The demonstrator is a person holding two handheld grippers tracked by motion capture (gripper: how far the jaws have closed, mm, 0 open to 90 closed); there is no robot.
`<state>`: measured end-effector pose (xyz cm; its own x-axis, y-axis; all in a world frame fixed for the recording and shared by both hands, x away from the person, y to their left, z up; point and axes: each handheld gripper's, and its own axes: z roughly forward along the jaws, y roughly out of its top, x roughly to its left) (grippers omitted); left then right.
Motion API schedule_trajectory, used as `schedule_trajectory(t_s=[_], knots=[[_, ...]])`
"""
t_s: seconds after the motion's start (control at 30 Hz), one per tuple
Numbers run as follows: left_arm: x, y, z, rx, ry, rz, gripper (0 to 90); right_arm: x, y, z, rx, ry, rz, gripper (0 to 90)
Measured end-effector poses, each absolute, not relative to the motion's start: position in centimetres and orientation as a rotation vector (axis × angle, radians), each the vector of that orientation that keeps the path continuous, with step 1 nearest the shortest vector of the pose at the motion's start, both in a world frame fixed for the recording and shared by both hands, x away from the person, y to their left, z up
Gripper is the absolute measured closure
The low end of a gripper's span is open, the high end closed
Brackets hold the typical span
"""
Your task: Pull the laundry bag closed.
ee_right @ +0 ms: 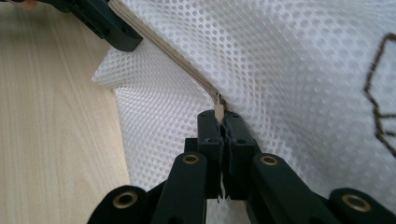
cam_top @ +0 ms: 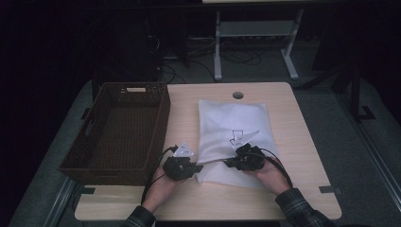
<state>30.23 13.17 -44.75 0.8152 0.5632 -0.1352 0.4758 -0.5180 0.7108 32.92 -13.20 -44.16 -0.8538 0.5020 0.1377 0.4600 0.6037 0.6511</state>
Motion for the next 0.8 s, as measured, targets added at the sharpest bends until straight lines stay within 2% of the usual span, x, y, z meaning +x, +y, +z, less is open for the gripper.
schedule_trajectory(t_s=[0.8], knots=[[30.4, 13.6, -44.8, 2.201, 0.792, 0.153, 83.1, 33.3, -17.3, -44.0, 0.950, 2.668, 1.076, 86.7]])
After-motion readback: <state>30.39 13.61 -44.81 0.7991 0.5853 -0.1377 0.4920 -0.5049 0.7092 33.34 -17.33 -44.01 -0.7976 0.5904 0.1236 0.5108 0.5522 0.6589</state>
